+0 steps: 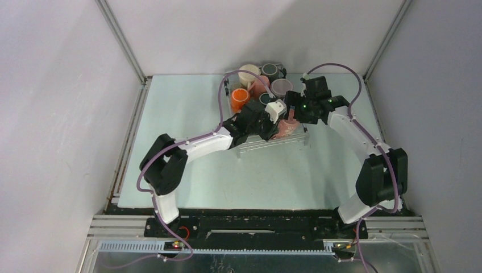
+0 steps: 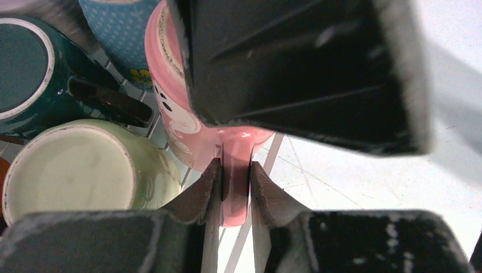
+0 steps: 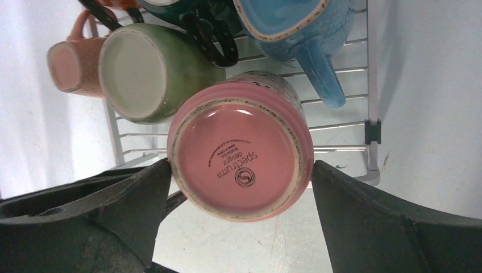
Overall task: Unload the cups from the dish rack
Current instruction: Unload the cup from the dish rack.
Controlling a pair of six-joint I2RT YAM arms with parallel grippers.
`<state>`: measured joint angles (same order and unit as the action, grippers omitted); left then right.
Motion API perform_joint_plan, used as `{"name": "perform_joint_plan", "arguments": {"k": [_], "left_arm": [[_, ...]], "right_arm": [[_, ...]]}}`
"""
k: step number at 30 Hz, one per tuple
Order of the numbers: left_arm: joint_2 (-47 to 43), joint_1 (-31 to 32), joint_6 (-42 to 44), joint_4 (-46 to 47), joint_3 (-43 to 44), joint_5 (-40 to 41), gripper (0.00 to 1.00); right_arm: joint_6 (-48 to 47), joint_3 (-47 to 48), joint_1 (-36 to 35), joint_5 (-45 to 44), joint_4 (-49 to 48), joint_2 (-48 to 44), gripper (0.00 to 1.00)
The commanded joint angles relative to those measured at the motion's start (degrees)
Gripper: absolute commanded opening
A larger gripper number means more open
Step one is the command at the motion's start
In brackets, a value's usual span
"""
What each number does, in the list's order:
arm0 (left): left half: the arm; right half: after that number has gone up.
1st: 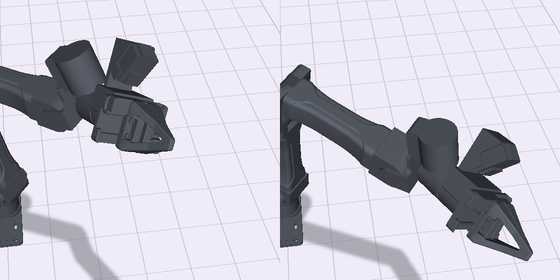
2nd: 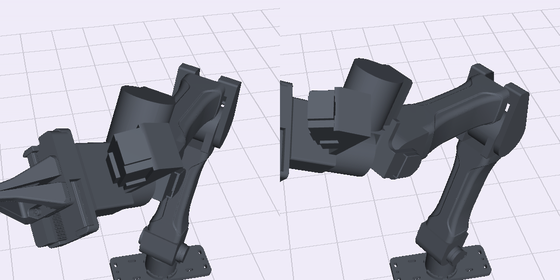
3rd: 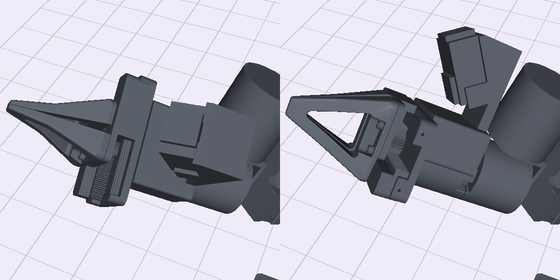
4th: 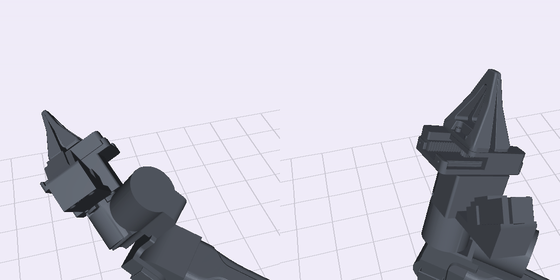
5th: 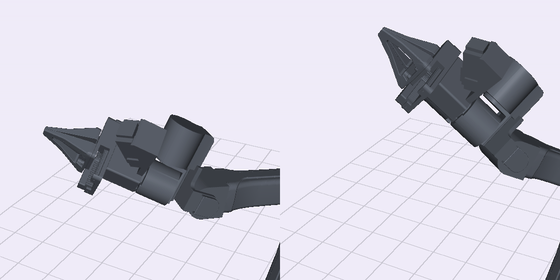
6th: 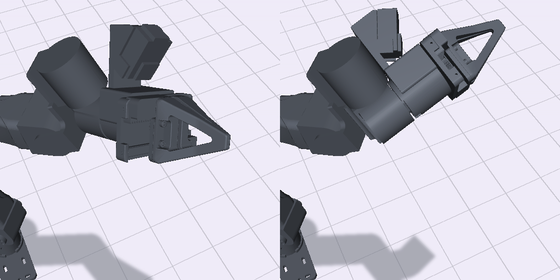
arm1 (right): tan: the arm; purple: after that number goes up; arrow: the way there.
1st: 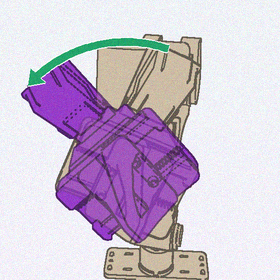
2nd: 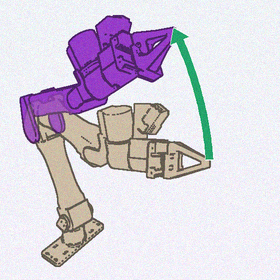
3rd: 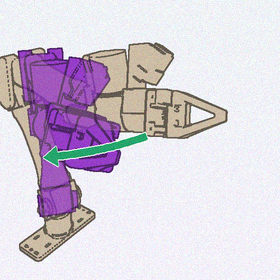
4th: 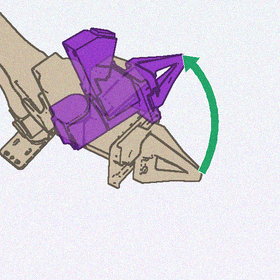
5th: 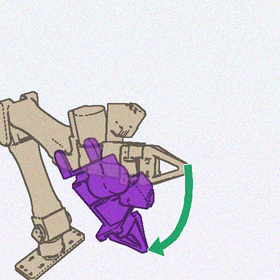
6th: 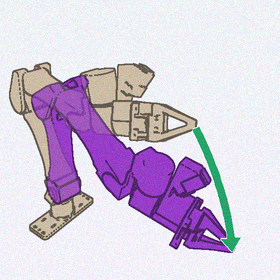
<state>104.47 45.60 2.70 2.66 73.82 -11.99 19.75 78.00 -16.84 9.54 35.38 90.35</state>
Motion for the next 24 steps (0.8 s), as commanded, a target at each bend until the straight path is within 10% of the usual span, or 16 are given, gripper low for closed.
{"name": "perform_joint_plan", "arguments": {"k": [1,11,24], "left_arm": [[-3.1,0.5,-1.4,2.9,-1.0,-0.4,0.0],[-1.8,0.5,-1.7,2.0,1.1,0.5,0.02],[1.6,0.7,0.3,-4.8,4.9,4.2,0.45]], "right_arm": [[-0.8,2.4,-1.7,-5.0,0.5,1.9,1.0],[-2.7,3.9,-1.1,-4.7,2.8,4.1,0.73],[-3.6,6.7,2.0,-3.5,5.4,5.7,0.57]]}}
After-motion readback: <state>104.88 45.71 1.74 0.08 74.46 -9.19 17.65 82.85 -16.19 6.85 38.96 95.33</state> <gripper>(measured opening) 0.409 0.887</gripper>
